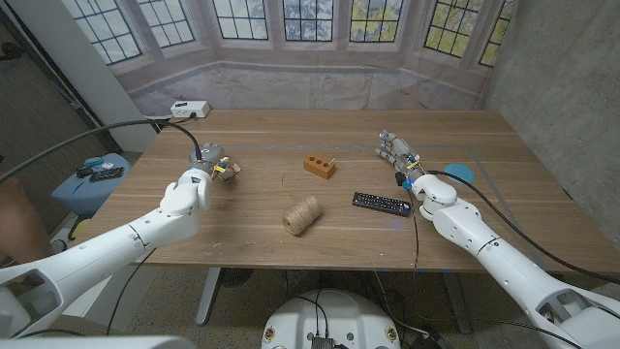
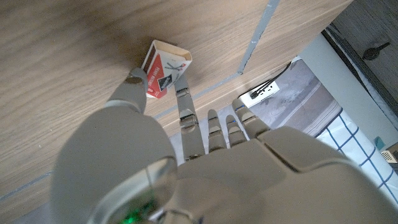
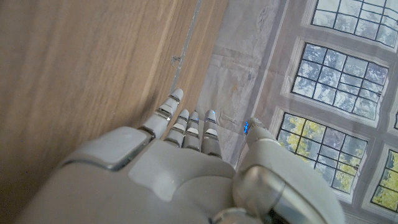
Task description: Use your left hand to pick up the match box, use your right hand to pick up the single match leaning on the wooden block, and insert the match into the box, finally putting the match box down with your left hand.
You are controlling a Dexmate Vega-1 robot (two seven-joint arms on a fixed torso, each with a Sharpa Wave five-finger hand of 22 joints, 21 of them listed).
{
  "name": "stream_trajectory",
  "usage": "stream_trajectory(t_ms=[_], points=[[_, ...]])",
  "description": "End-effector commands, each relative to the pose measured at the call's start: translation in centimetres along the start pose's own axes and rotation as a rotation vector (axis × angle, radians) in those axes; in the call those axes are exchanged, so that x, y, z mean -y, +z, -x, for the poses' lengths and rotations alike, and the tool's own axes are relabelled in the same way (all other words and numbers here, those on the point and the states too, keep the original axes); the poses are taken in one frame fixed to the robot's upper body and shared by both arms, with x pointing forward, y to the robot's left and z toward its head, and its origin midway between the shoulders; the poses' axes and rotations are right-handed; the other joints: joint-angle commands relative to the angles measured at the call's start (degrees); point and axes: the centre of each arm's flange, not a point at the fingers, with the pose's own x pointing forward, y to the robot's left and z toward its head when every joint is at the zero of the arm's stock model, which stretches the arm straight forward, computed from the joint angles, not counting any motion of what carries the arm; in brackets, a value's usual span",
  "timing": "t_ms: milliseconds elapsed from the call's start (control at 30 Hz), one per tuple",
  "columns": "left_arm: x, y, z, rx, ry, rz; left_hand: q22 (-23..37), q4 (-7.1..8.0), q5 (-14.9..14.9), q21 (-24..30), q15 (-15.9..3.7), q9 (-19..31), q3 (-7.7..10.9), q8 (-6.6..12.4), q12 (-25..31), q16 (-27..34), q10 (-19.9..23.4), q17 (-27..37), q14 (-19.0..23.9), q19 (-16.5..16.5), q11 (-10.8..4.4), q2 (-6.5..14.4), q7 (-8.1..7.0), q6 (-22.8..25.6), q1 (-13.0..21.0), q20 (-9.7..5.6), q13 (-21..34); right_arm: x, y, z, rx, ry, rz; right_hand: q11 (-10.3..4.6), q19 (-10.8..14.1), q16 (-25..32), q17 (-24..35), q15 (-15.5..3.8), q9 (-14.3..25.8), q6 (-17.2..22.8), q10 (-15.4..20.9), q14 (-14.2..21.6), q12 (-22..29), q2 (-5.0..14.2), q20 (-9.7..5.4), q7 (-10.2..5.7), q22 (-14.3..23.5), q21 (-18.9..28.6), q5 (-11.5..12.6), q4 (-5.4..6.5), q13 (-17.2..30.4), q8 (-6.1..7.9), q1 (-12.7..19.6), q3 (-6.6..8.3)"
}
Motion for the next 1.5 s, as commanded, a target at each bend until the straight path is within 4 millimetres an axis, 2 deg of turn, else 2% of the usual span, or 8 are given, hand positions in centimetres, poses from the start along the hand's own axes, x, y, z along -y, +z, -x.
stream_trajectory(t_ms=[33,467,1500], points=[[-0.3,0.3,0.4,0.001,0.011,0.003,0.2,0.03,0.3,0.0,0.11,0.2,-0.14,-0.19,-0.1,0.1,0.3,0.1,0.6,0.4,-0.16,0.8,0.07,0.0,0.9,0.10,0.1,0.1,0.1,0.3,0.001,0.005,0.001,0.09,0.1,0.3,0.3,0.46,0.2,0.3,0.2,0.0,0.2,0.08,0.38,0.44,0.2,0.4,-0.1,-0.31,0.2,-0.04,-0.5,0.07],[-0.7,0.7,0.6,0.018,0.024,0.010,0.2,0.08,0.4,-0.1,0.10,0.5,-0.30,-0.14,-0.2,0.0,0.6,0.1,0.8,0.5,-0.03,0.9,-0.05,0.3,1.2,0.13,0.1,0.3,0.5,0.5,0.002,0.005,0.011,0.09,0.1,0.3,0.3,0.48,0.2,0.3,0.2,0.0,0.2,0.10,0.37,0.48,0.2,0.3,-0.1,-0.33,0.2,-0.02,-0.5,0.08],[-2.6,3.7,1.2,0.076,0.068,0.046,0.2,0.12,0.4,-0.2,0.00,1.1,-0.60,0.00,-0.5,0.0,1.0,0.1,1.2,0.7,-0.22,1.0,-0.21,0.8,1.7,0.13,0.1,1.2,1.5,1.2,0.026,0.012,0.034,0.16,0.1,0.3,0.3,0.45,0.2,0.3,0.2,-0.1,0.2,0.11,0.46,0.51,0.2,0.3,-0.1,-0.41,0.2,-0.04,-0.6,0.12]])
